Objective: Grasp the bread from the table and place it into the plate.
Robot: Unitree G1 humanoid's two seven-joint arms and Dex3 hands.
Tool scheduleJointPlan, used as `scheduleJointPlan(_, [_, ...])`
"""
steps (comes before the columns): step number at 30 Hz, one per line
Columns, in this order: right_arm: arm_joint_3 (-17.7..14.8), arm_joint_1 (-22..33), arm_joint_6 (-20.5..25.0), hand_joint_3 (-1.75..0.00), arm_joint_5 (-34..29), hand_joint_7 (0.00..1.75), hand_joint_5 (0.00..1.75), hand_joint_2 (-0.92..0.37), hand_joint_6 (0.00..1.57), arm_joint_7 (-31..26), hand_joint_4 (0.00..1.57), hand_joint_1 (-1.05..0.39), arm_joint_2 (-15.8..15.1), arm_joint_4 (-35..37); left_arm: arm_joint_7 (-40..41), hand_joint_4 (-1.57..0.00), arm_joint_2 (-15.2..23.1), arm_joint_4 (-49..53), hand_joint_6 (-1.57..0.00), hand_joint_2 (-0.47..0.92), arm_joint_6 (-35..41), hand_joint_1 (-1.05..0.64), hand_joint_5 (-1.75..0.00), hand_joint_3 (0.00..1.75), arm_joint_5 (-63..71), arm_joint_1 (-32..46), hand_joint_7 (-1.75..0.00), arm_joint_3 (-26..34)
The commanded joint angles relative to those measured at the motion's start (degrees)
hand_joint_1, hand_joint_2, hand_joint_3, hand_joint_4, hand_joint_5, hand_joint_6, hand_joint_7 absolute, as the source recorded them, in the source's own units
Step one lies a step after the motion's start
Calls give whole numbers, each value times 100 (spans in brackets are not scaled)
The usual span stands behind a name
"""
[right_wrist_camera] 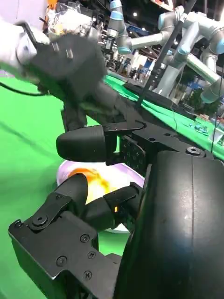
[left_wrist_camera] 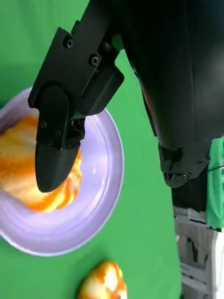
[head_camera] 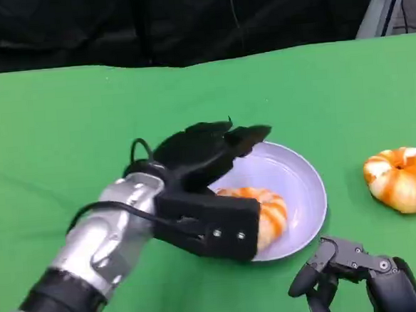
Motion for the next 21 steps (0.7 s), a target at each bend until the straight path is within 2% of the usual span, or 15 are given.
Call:
scheduleJointPlan(1, [-57,27,-18,-137,78,126,165,-28,86,-15,84,-1,-40,-16,-523,-5,408,-880,-9,92,103,-84,-3,38,-591,508,-4,444])
scheduleJointPlan(7, [-65,14,-75,-137,41,127,165,-28,86,-37,84,-1,-59,8,-785,-14,620,-1703,-17,92,147,-72,-9,35,-1381,1247,-7,990])
scheduleJointPlan(9, [-63,24,-34,-137,53,127,166,-28,86,-39,85,-2,-38,0,-601,-26,639,-1992,-25,92,19,-65,-16,35,-1675,1683,-10,1293])
scheduleJointPlan(12, [-57,38,-35,-137,48,126,167,-28,86,-37,85,-1,-38,-19,-333,-40,513,-2289,-35,92,-31,-55,-25,31,-1945,2127,-13,1642])
scheduleJointPlan(14, [-58,39,-45,-137,47,126,168,-28,86,-35,85,-1,-44,-22,-232,-41,430,-2432,-37,92,-96,-54,-26,30,-2214,2387,-13,1851])
scheduleJointPlan(15, [-52,47,-39,-138,66,126,168,-28,85,-25,85,-1,-42,-29,-156,-46,359,-2543,-46,92,-191,-46,-37,29,-2481,2624,-16,2040])
scheduleJointPlan(16, [-43,56,-24,-137,69,126,168,-29,85,-20,84,-1,-38,-41,-70,-49,297,-2644,-58,92,-318,-39,-62,26,-2718,2862,-17,2218])
scheduleJointPlan(17, [-35,63,-8,-138,86,126,168,-29,85,-9,84,-1,-33,-51,-15,-51,239,-2725,-65,92,-414,-35,-72,25,-2920,3050,-19,2355])
scheduleJointPlan(21, [-22,68,-10,-137,74,127,167,-29,85,-13,83,-1,-31,-58,25,-67,100,-2886,-83,92,-715,-24,-92,25,-3415,3485,-26,2619])
